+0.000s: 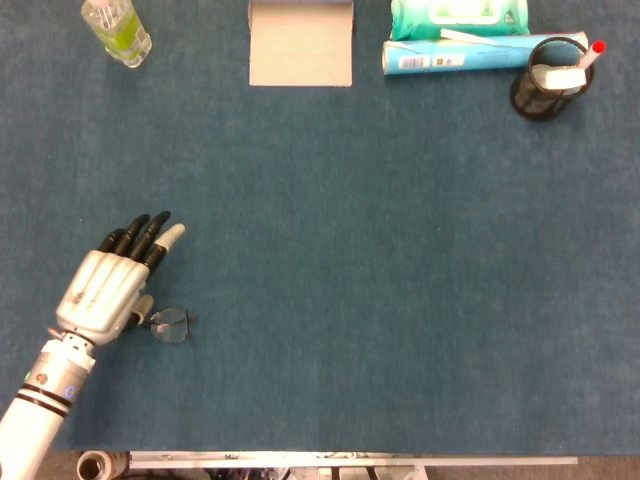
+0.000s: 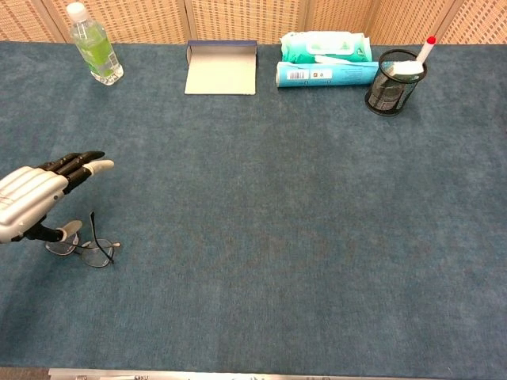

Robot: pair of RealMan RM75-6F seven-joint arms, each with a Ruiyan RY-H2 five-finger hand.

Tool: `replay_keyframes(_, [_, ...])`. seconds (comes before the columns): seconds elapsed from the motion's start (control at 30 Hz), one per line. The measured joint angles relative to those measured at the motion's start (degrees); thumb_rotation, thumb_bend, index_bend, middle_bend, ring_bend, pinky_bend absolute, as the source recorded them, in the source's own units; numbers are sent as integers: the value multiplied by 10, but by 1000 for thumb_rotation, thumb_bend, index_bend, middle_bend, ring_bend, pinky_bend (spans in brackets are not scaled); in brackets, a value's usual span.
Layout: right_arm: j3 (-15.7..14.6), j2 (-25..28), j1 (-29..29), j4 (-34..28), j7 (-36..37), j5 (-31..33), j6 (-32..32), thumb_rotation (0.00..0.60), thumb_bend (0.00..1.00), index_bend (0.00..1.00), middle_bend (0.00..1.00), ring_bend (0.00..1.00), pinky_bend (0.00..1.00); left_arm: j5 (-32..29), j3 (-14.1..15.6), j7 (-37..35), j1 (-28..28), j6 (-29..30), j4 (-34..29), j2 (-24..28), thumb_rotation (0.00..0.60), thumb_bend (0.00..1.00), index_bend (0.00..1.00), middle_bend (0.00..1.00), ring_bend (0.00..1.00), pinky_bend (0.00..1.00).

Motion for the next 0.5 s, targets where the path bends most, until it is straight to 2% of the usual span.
replay_keyframes(0.5, [-5, 0, 1, -1, 0, -8, -2, 600, 98, 474, 409, 299, 306, 38, -1, 48, 25, 73, -106, 78, 600, 321, 0, 0, 0, 164])
